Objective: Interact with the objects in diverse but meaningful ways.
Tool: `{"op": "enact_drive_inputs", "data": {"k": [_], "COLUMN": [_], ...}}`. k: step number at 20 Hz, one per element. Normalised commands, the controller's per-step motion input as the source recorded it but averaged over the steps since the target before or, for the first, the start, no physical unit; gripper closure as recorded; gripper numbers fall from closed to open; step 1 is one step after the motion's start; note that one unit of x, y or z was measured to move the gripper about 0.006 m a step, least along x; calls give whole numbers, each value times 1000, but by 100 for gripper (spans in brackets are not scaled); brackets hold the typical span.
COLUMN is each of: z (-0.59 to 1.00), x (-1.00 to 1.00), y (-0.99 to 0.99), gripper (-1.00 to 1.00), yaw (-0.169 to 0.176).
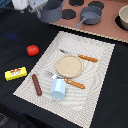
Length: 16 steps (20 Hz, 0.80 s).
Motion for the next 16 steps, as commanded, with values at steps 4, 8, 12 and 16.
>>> {"op": "enact_drive_inputs", "data": {"k": [4,8,12,16], "z": [146,71,50,85], "x": [519,647,656,689], "y": [594,752,790,769], "gripper": [100,100,100,100], "yaw": [0,0,0,0]}}
